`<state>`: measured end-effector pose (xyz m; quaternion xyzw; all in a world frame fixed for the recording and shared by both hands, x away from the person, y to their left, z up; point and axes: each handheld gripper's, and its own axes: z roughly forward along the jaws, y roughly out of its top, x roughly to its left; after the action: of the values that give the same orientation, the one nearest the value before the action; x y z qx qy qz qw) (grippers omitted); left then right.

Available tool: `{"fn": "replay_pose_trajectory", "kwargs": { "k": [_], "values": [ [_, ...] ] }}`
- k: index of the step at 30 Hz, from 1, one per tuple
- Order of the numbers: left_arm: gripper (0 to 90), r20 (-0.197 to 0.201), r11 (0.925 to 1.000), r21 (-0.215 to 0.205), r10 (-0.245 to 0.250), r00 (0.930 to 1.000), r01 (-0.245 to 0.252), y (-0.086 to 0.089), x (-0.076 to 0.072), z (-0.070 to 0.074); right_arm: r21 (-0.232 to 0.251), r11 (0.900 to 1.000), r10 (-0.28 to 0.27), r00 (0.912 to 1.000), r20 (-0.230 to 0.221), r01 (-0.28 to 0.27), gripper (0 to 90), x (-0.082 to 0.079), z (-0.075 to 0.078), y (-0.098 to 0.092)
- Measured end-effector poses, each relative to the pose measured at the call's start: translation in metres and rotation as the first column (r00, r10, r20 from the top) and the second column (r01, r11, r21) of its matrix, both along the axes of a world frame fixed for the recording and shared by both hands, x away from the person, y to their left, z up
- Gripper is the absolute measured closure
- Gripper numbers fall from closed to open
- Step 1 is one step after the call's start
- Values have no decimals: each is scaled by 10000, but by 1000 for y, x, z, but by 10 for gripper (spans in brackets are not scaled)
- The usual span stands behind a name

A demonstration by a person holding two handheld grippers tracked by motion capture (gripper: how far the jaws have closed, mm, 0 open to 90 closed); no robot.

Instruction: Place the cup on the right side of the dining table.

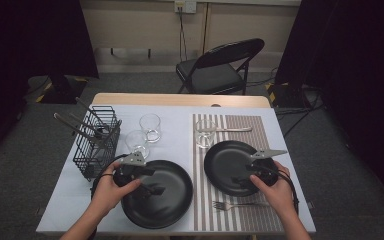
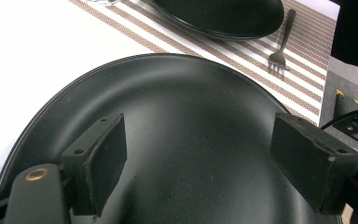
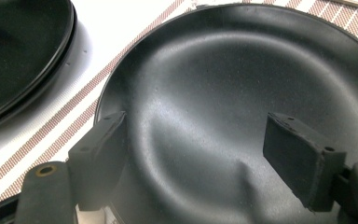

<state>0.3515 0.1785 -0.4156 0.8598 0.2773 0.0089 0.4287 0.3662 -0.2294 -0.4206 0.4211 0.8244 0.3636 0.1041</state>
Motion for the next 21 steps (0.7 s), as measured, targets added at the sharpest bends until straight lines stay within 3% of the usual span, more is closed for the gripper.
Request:
{"fn": "replay_pose_trajectory", "kwargs": {
  "k": [21],
  "values": [
    [185, 2, 10000, 42, -64, 10000, 64, 0, 1, 0, 81, 9998, -169, 9998, -93, 169, 218, -11, -8, -11]
  ]
}}
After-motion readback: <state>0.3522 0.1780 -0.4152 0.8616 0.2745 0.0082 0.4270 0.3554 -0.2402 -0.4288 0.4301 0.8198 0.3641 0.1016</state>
